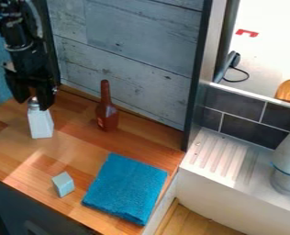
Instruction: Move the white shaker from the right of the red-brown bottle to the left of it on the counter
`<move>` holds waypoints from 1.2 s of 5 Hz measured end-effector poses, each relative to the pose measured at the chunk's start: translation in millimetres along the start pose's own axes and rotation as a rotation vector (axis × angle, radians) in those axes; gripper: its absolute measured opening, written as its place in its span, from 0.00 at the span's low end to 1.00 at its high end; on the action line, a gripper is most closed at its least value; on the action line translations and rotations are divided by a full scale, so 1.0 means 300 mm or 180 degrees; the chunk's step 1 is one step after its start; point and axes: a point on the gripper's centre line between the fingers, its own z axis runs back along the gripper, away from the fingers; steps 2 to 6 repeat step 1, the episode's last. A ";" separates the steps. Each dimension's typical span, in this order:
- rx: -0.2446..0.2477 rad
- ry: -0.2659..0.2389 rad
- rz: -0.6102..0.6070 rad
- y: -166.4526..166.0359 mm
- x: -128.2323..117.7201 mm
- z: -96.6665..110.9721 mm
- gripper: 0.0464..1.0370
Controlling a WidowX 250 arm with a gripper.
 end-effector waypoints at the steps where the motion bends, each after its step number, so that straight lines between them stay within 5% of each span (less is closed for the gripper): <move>1: -0.0013 -0.0296 -0.0007 -0.032 0.022 0.200 0.97; 6: -0.0013 -0.0296 -0.0007 -0.032 0.022 0.200 0.97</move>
